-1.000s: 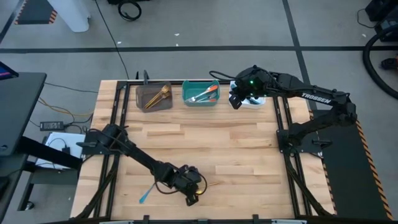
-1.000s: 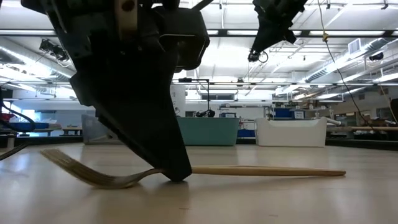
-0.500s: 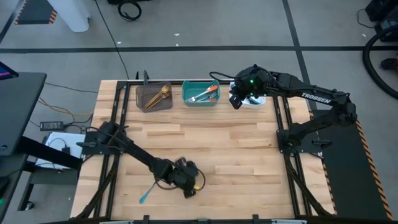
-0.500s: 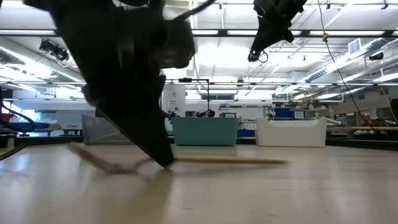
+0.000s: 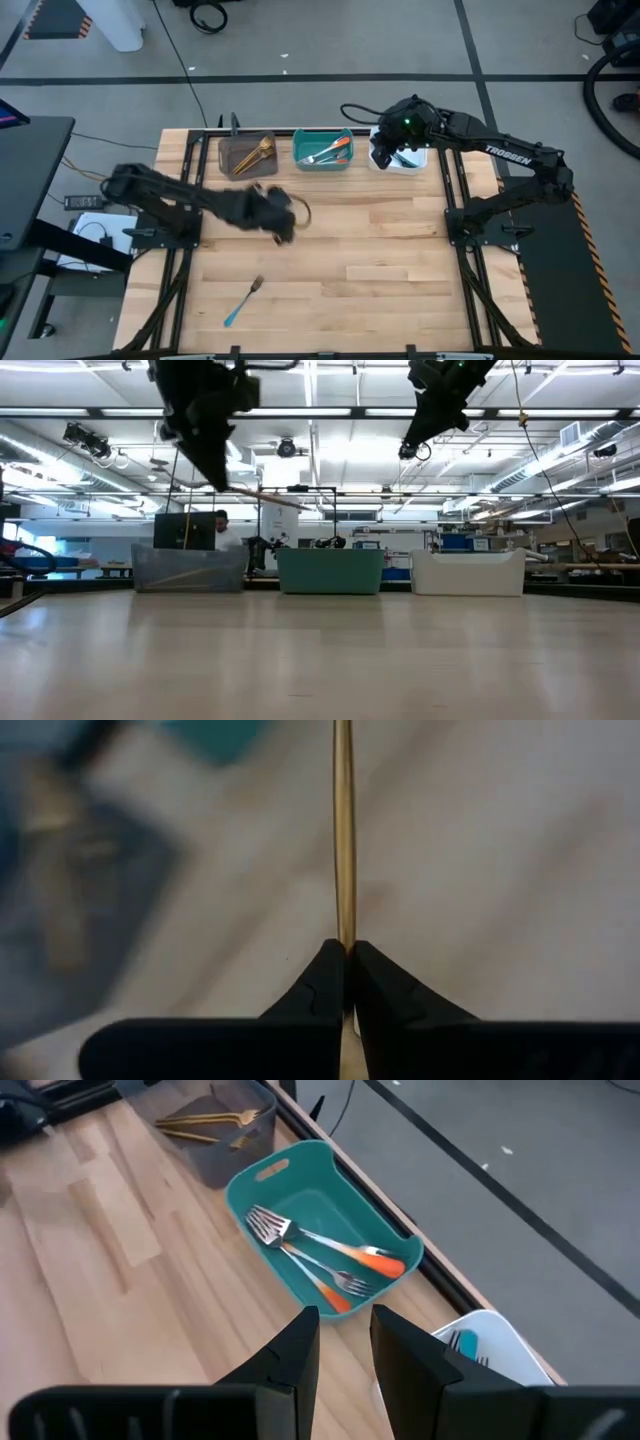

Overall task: Sort silverware by color (type)
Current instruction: Put the gold fork into the black bin

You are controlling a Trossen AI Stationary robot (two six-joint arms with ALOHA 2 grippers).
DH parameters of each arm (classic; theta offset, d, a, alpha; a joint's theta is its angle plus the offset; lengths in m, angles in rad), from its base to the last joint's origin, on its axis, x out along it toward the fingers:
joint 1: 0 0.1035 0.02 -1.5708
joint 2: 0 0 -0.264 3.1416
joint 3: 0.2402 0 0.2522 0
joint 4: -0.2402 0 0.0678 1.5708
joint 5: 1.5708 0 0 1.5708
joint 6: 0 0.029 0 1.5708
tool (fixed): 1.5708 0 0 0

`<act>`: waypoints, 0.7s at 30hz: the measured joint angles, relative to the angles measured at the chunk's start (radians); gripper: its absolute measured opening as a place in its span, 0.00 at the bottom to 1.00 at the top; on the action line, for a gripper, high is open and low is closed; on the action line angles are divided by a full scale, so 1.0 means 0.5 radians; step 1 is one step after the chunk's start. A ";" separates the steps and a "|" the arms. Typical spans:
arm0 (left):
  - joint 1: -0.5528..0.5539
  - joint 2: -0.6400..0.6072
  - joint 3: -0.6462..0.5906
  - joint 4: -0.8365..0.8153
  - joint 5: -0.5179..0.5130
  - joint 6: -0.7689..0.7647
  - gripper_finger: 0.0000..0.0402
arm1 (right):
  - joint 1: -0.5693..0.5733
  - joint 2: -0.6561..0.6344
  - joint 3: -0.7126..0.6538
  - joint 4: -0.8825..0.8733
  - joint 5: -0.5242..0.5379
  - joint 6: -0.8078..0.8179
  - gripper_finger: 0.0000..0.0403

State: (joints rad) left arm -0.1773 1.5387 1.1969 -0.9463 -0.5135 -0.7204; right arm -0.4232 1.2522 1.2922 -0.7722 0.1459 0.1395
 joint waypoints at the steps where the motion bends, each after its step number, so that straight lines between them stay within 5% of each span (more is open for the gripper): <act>1: 0.082 -0.050 0.000 -0.111 -0.035 0.001 0.04 | 0.000 0.000 0.000 0.000 -0.006 -0.023 0.25; 6: 0.566 -0.185 -0.052 -0.339 -0.141 0.212 0.04 | 0.000 0.000 0.000 0.000 -0.020 -0.070 0.25; 14: 1.298 -0.212 -0.517 0.212 0.184 0.637 0.04 | 0.000 0.000 0.000 0.000 -0.020 -0.167 0.25; 21: 1.585 -0.213 -0.624 0.512 0.216 0.951 0.06 | 0.000 0.000 0.000 0.000 -0.020 -0.086 0.25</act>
State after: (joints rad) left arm 0.6154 1.4322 0.8848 -0.6901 -0.4055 -0.2449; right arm -0.4232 1.2522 1.2922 -0.7722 0.1360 0.0964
